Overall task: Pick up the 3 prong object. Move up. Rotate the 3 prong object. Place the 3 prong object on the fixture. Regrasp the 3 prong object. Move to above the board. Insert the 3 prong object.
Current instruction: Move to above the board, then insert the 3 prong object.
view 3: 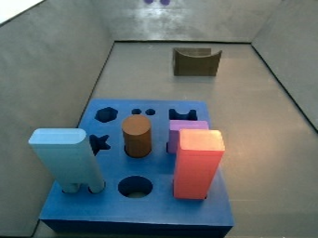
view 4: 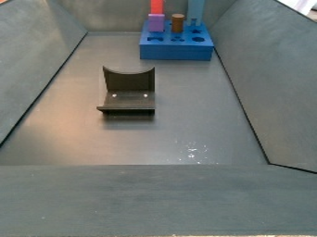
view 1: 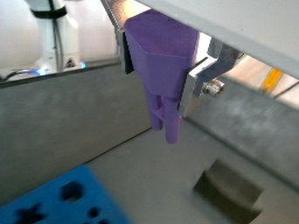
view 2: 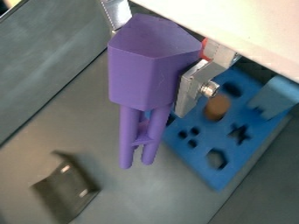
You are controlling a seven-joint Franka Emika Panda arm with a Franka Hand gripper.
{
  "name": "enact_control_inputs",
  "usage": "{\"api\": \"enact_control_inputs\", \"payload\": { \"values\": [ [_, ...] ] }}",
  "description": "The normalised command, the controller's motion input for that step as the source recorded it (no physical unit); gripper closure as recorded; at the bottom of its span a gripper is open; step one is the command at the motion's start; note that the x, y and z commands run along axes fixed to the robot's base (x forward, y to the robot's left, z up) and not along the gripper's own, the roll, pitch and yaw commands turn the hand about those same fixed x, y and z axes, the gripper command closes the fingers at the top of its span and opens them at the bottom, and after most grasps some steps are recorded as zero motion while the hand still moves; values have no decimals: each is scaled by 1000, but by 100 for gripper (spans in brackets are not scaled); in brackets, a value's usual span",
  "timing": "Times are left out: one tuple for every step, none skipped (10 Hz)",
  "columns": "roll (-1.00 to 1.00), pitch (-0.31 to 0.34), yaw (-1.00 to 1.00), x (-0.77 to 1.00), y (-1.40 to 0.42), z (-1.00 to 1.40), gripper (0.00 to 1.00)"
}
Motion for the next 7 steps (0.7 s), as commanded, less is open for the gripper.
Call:
{"api": "enact_control_inputs", "payload": {
  "values": [
    [-1000,-125,-69,-155,-45,36,100],
    [-1000,-132,-66,-132,-26,27,100],
    [-656,-109,-39,-97,19,11,100],
    [-463,-94,-24,-88,21,10,100],
    [-314,-79,-21,-73,18,4,100],
    [-218,-62,-15,-55,17,3,100],
    [0,0,-6,0,6,-17,100]
  ]
}}
